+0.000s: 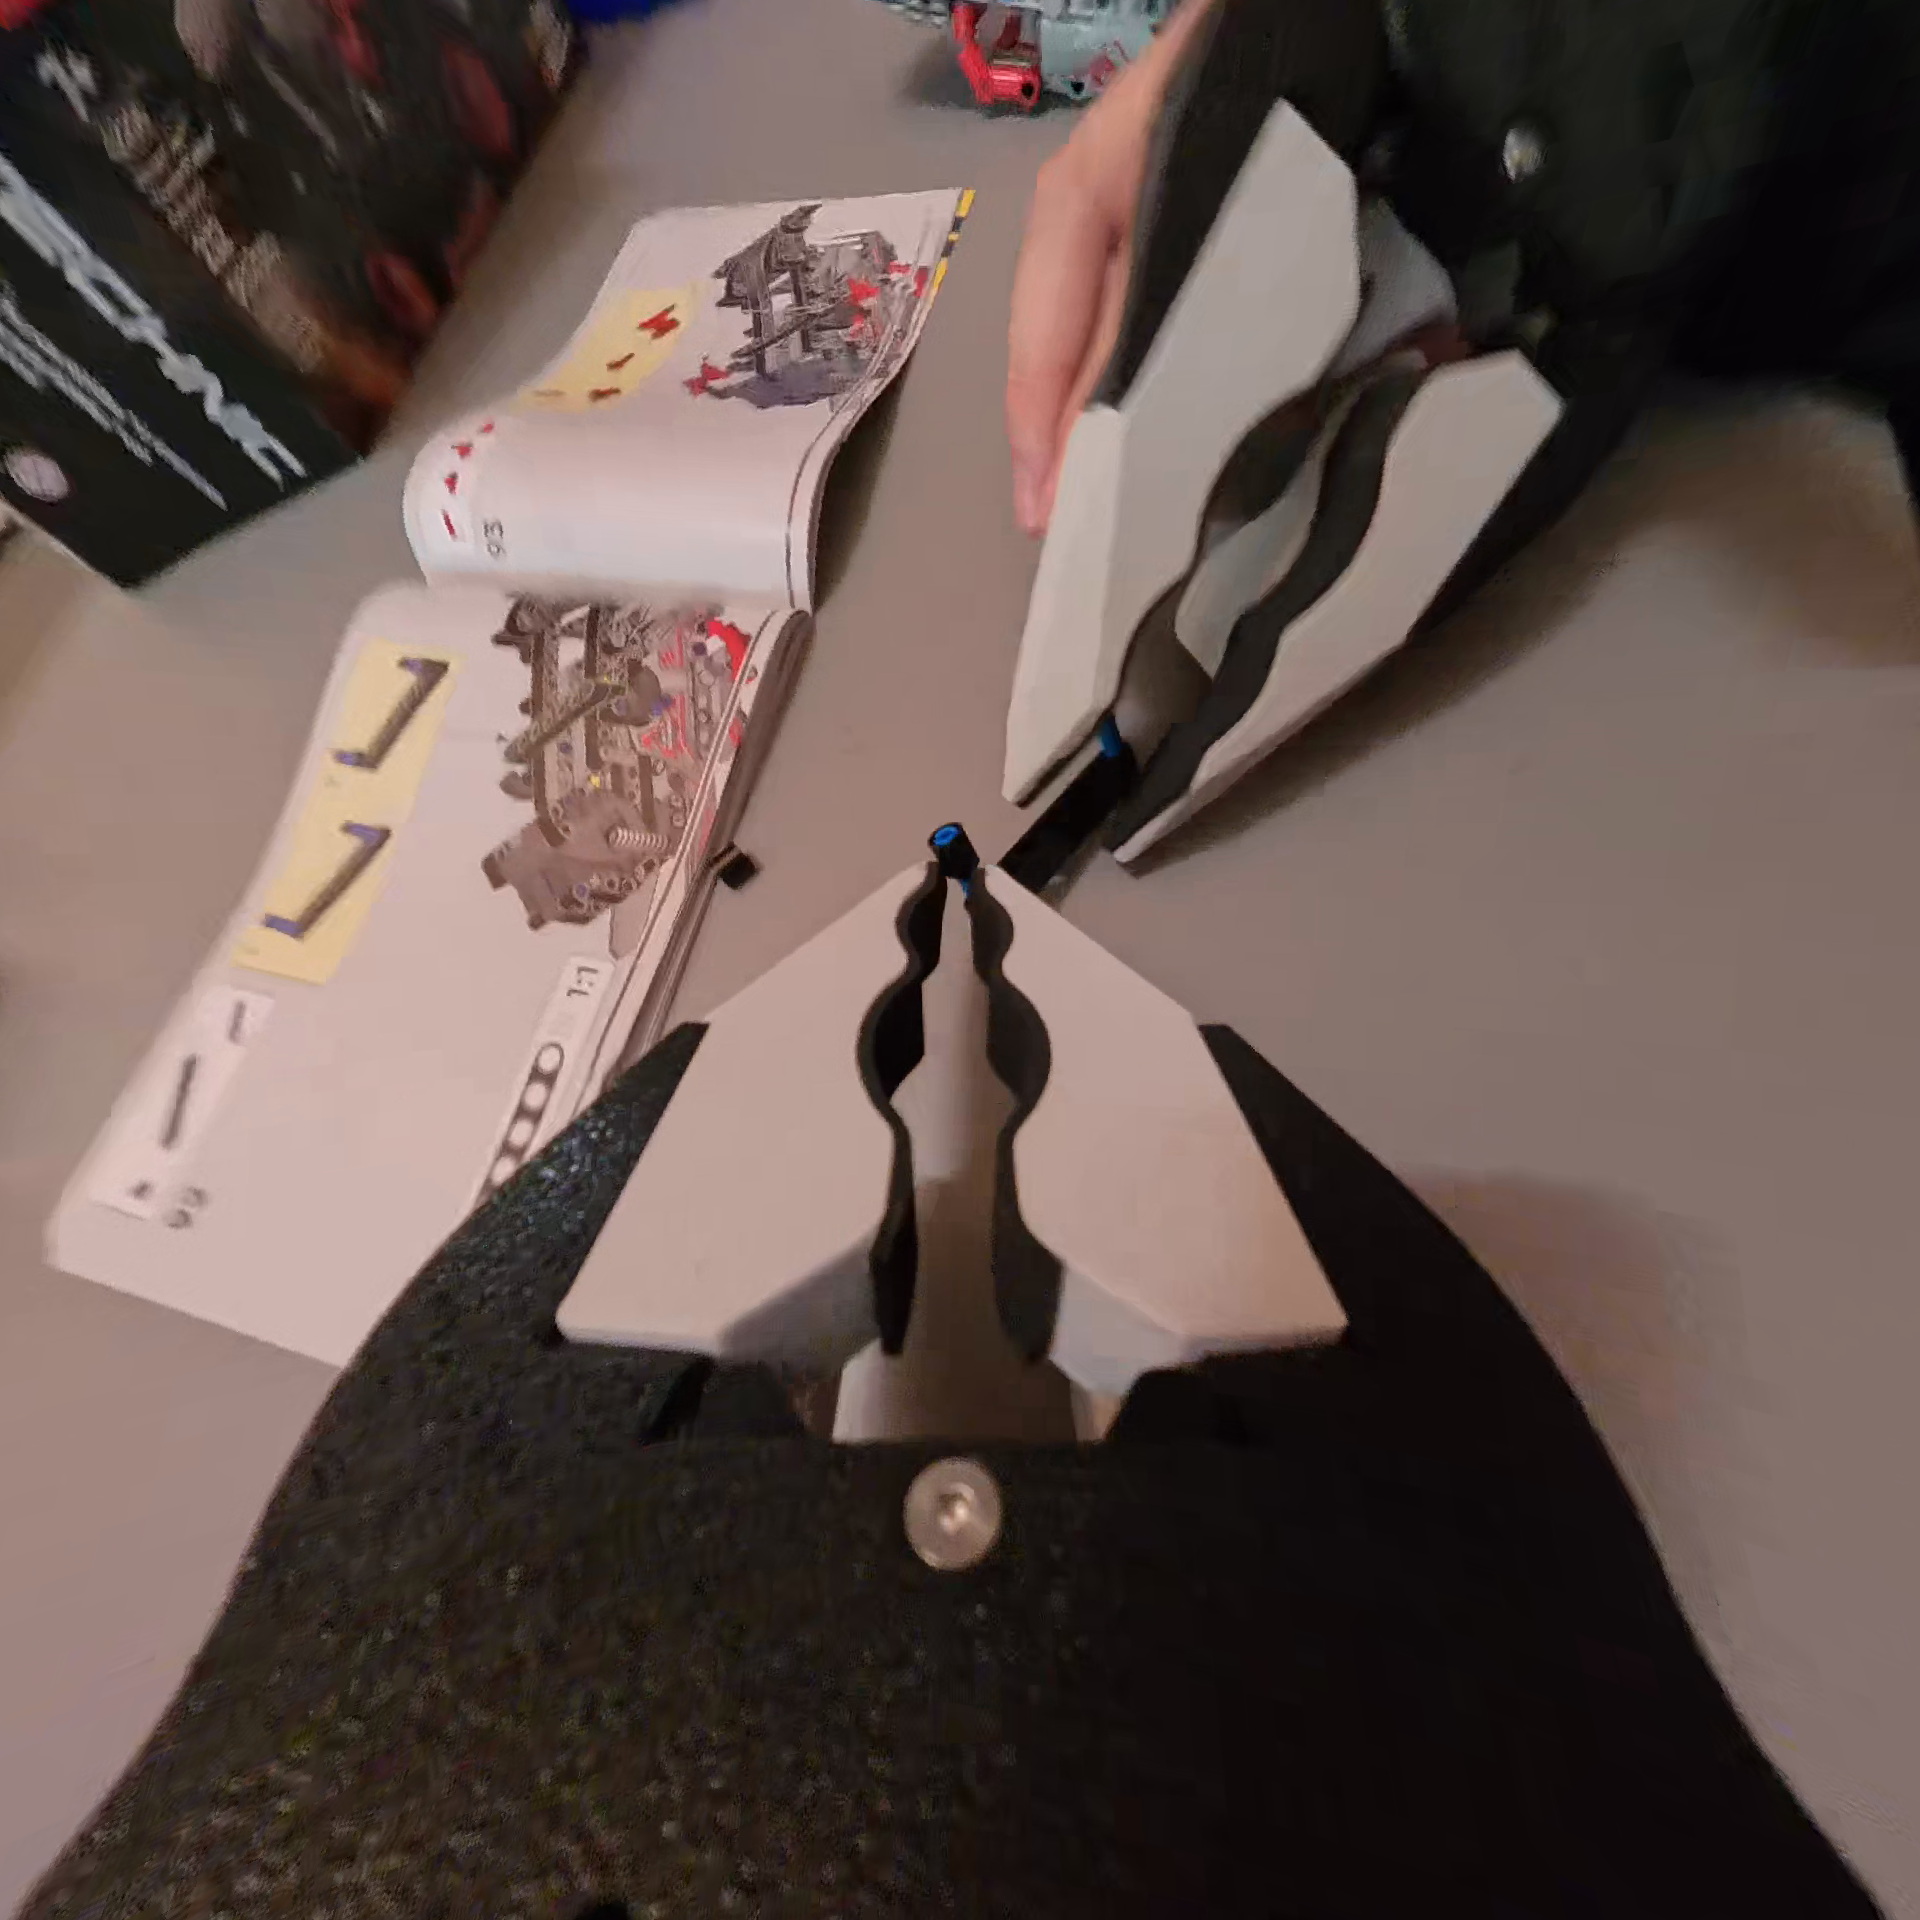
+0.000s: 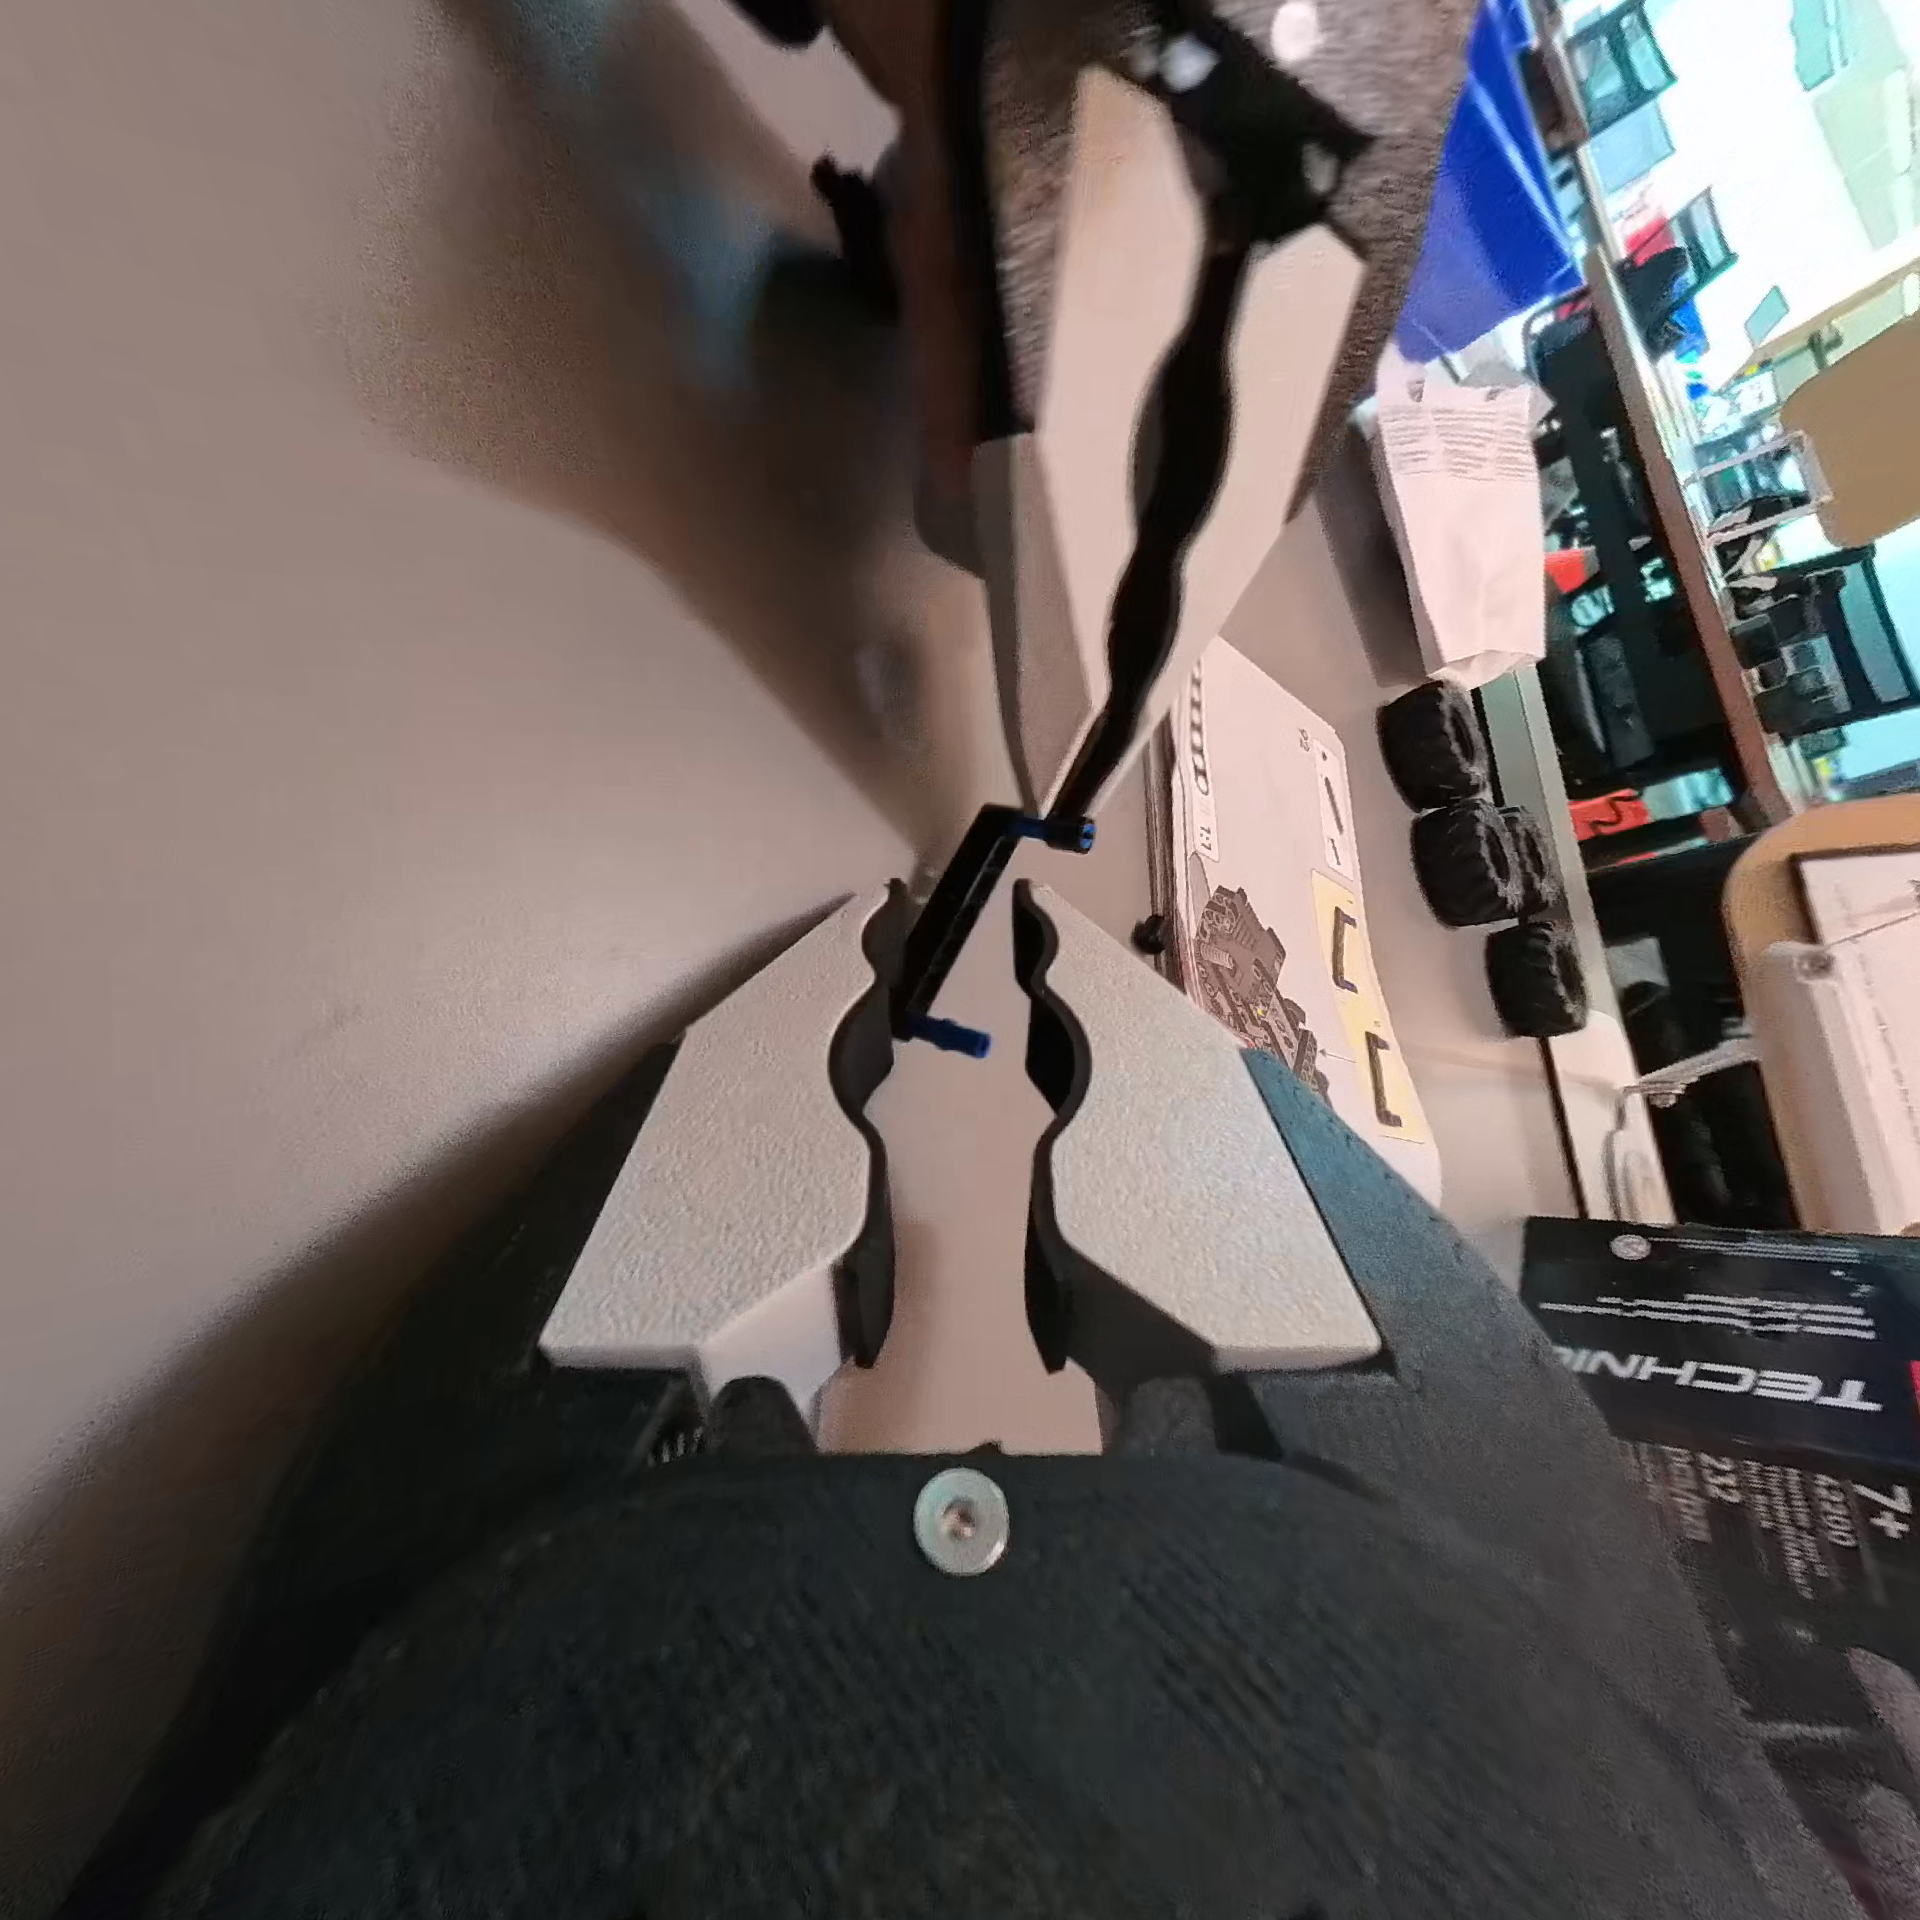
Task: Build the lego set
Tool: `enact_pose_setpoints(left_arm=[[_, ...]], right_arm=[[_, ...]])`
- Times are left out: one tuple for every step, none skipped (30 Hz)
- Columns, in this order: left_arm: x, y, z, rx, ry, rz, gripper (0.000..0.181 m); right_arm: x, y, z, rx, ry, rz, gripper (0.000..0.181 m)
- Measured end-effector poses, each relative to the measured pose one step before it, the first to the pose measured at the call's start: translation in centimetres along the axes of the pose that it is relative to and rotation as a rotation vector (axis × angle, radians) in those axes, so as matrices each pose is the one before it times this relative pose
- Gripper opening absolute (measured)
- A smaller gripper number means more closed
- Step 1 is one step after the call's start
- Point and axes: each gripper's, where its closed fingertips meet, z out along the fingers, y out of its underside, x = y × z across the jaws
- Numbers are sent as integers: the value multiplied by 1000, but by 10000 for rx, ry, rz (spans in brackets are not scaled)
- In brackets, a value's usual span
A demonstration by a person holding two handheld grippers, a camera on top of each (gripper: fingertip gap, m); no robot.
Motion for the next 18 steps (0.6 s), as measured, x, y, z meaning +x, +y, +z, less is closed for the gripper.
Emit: enact_pose_setpoints(left_arm=[[307, 98, 82, -131, -78, 421, 2], [275, 187, 155, -184, -66, 274, 1], [138, 269, 168, -205, -127, 188, 0], [134, 246, 161, -174, -110, 168, 0], [184, 155, 141, -107, -39, 143, 0], [110, 123, 111, -95, -42, 88, 0], [-12, 136, 78, -118, -67, 30, 0], [51, 32, 38, -42, 30, -27, 0], [-32, -10, -5, 11, 26, -74, 0], [-95, -38, -51, 38, -2, -121, 0], [-67, -37, -70, 45, 42, -154, 0], [-14, -23, -88, 45, 84, -167, 0], [-46, -13, -84, 44, 73, -157, 0], [-89, 2, -82, 39, 35, -136, 1], [-105, 8, -75, 33, 24, -123, 1], [-70, 0, -95, 39, 45, -120, 2], [-24, -25, -97, 46, 79, -101, 2], [-36, -15, -120, 46, 70, -74, 2]], right_arm=[[212, -292, -253, 222, -4, 357, 19], [400, -201, -213, 180, 91, 464, 19], [380, -33, -134, 92, 69, 542, 19], [199, 169, -13, -32, -57, 534, 19], [60, 391, 90, -154, -107, 448, 20], [-83, 464, 150, -215, -149, 280, 21], [-206, 494, 147, -264, -177, 91, 21], [-91, 451, 145, -293, -68, 1, 19], [-9, 41, 79, -44, 1, 0, 14], [-159, 12, 41, -10, -87, -95, 9], [-207, 76, 57, -43, -96, -127, 2], [-60, 38, 25, -34, -6, -87, 0], [7, 6, 12, -8, 13, -30, 0], [-1, -5, -11, 18, -24, 20, 0], [6, -3, -6, 24, -28, 28, 0], [57, 34, -2, -7, 10, 0, 0], [98, 55, -8, -8, 49, -12, 0], [125, 62, -46, -6, 59, 16, 0]])
